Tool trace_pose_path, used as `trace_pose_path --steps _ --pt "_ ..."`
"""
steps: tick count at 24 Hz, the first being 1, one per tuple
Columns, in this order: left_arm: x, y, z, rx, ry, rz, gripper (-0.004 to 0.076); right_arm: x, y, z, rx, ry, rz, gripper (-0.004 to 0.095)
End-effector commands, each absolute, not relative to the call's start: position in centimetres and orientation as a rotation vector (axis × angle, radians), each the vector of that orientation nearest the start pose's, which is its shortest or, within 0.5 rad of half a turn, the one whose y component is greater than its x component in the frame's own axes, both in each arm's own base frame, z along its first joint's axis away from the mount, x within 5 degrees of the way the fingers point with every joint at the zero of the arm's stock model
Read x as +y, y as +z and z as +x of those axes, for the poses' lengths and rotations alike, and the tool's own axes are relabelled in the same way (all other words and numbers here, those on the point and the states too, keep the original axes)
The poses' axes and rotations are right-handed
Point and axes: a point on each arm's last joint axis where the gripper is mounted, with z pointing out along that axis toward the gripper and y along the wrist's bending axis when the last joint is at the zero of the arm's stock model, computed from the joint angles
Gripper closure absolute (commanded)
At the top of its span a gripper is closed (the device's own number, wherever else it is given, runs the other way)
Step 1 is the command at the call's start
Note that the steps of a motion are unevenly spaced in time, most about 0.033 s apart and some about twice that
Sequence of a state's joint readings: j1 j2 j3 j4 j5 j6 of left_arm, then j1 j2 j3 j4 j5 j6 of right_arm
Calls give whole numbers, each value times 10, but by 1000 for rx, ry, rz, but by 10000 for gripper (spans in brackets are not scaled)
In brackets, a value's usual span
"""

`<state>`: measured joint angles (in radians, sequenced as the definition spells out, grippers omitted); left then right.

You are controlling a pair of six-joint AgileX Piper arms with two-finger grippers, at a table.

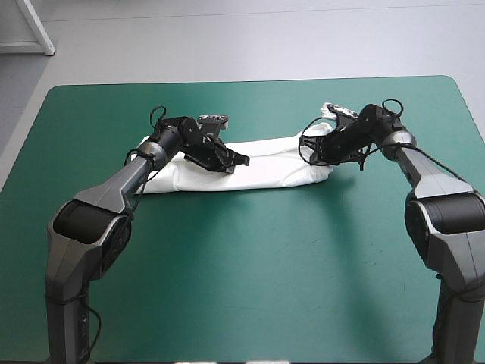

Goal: Fold the cloth

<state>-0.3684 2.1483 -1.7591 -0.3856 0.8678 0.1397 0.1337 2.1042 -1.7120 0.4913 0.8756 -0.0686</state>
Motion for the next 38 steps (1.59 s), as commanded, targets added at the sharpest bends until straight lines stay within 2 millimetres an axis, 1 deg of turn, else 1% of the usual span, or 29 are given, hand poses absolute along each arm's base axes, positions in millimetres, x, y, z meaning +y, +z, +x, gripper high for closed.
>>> trace_pose_path --steps 1,3,6,10,16,17,19,23,26,27,28,29,30,31,32,33,34,36,38 --pt "-197 206 424 2719 -534 445 733 98 266 451 2567 651 23 919" --pt "-198 204 424 2731 -534 448 733 101 278 450 2546 660 1 921" --pt "-198 203 424 2737 -538 449 733 109 305 446 2486 713 -25 921" --pt "-198 203 423 2747 -539 453 733 133 340 436 2396 782 -107 921" --pt "-197 203 422 2757 -540 458 733 171 384 422 2271 854 -215 921" --pt "-197 203 421 2760 -540 459 733 180 396 418 2237 871 -229 921" --pt "-197 203 421 2760 -540 459 733 187 409 413 2193 888 -249 921" --pt "-198 202 421 2761 -546 455 733 190 425 409 2144 913 -246 921" --pt "-198 204 421 2767 -552 459 733 189 426 409 2145 890 -254 921" --pt "-197 213 420 2765 -552 475 733 189 426 409 2147 884 -266 921" --pt "-196 227 419 2747 -544 497 733 189 426 409 2145 879 -275 921" --pt "-194 248 418 2709 -549 489 733 189 426 409 2144 881 -275 921" --pt "-191 274 416 2647 -556 488 733 189 426 409 2143 888 -274 921" --pt "-185 304 412 2569 -549 486 733 189 426 409 2144 889 -276 921" --pt "-178 330 405 2516 -516 479 733 189 426 408 2146 891 -277 921" --pt "-168 351 396 2489 -454 478 733 190 426 408 2150 895 -279 921" --pt "-159 367 385 2488 -375 493 733 190 426 408 2151 902 -279 921" --pt "-146 380 368 2539 -248 534 733 190 426 407 2155 908 -280 921" --pt "-134 386 354 2594 -156 552 733 191 426 406 2156 926 -281 921"
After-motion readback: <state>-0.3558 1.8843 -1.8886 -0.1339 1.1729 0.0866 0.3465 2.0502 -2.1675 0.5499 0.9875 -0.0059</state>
